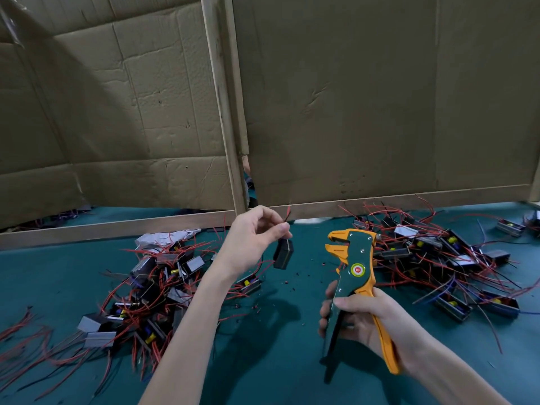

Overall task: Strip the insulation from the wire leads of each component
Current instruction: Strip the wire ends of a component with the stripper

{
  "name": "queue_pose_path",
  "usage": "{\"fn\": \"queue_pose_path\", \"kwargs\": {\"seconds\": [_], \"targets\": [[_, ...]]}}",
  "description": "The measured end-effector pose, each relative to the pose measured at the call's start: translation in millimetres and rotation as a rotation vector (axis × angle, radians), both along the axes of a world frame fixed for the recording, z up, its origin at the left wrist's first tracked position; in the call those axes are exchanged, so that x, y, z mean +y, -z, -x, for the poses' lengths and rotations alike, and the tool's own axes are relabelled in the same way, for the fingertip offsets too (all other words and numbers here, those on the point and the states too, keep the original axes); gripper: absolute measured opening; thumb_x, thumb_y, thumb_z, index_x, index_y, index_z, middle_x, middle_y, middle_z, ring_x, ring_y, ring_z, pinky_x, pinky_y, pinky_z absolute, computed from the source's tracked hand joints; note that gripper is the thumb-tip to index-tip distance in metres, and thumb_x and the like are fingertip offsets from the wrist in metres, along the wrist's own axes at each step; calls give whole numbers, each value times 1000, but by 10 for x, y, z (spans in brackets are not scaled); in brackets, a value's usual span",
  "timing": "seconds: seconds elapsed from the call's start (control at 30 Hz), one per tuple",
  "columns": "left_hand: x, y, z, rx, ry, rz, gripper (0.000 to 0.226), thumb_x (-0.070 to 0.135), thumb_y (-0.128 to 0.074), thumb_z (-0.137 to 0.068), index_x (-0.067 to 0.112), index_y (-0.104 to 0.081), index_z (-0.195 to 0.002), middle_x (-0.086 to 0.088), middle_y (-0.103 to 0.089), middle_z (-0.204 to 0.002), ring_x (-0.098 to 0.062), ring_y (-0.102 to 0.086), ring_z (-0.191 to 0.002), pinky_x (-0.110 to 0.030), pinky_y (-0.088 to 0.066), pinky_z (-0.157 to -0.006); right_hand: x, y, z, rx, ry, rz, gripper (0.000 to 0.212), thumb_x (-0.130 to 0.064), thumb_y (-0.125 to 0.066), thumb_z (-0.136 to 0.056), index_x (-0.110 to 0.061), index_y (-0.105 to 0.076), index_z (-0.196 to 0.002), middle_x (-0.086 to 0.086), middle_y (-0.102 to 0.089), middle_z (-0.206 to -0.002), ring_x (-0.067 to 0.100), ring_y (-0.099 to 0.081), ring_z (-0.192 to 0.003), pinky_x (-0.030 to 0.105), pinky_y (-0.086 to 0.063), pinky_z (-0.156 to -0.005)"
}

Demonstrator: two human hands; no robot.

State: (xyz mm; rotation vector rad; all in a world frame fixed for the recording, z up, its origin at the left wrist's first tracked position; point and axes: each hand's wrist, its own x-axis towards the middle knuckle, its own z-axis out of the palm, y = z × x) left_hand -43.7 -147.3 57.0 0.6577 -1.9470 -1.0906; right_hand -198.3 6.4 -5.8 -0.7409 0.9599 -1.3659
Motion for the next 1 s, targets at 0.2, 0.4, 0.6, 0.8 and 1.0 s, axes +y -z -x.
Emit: {"fn": "queue_pose_path", "kwargs": {"seconds": [0.2,0.4,0.6,0.8,1.0], "targets": [[74,26,74,-47,18,2,17,11,-51,-97,17,-57,-82,3,-62,-70,-4,-57,-68,-20,-47,-74,10,10,8,13,-19,31,36,-3,-68,-68,4,-58,-102,28,-62,-83,39,-64,-72,46,-55,-68],[177,13,158,36,101,-140,12,8,-57,-94,12,-62,-84,0,-59,-70,-18,-50,-68,-28,-42,-64,34,-8,12,-4,-35,65,29,-3,-70,-67,1,-65,-96,28,-62,-84,40,-64,-73,46,-55,-68],[207,44,188,121,190,-186,10,4,-63,-87,12,-65,-84,5,-68,-66,-17,-62,-71,-23,-45,-59,32,-25,9,-44,-47,68,36,-5,-76,-62,2,-66,-95,28,-62,-84,39,-64,-72,47,-55,-69],[209,48,191,59,193,-219,12,9,-64,-88,15,-69,-78,10,-64,-61,-6,-53,-63,-15,-44,-63,41,-51,15,-30,-103,110,31,-7,-76,-64,0,-68,-94,28,-60,-85,39,-63,-73,49,-54,-72],[219,40,171,-34,256,-223,12,9,-64,-88,13,-67,-77,11,-61,-61,-2,-50,-58,-13,-43,-62,54,-64,12,2,-116,116,32,-6,-77,-62,1,-65,-91,30,-59,-83,41,-61,-71,49,-54,-71]]}}
